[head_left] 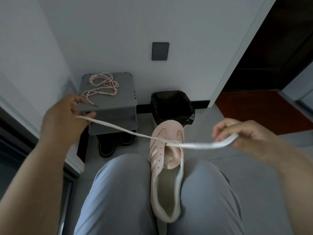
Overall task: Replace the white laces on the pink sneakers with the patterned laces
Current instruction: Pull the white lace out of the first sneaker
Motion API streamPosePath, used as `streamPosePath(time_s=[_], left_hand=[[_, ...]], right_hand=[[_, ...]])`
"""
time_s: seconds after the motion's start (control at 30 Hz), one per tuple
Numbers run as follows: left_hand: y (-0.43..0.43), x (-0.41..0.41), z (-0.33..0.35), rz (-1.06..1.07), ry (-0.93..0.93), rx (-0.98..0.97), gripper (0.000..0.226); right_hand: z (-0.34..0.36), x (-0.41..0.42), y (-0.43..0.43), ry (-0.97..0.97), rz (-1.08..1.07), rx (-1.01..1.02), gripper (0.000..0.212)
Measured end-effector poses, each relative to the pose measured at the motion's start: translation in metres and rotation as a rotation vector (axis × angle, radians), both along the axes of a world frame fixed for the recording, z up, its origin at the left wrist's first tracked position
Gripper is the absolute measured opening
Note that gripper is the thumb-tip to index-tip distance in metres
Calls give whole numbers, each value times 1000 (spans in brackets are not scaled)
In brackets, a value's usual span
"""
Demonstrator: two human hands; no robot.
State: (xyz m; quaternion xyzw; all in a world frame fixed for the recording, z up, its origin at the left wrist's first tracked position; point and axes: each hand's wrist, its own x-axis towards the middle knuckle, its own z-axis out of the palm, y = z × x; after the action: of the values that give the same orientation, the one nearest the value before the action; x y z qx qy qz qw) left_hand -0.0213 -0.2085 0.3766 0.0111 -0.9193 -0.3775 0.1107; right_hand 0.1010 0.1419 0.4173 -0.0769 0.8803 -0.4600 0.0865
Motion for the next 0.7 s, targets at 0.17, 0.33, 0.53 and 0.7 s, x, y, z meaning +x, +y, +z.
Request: streamPosePath(time_s=[0.17, 0.33, 0.53, 0.7], left_hand=[[7, 14, 8, -662, -479, -254, 18], [25, 17, 5, -678, -318, -201, 18], [67, 24, -19, -568, -110, -247, 42], [106, 41, -34, -703, -151, -119, 86]], right_hand=[[-22, -19, -36, -172, 152, -92, 48], [-45, -37, -51, -229, -107, -460, 27], [-73, -49, -73, 52, -204, 301, 12], [-58, -52, -82, 66, -55, 601, 18]])
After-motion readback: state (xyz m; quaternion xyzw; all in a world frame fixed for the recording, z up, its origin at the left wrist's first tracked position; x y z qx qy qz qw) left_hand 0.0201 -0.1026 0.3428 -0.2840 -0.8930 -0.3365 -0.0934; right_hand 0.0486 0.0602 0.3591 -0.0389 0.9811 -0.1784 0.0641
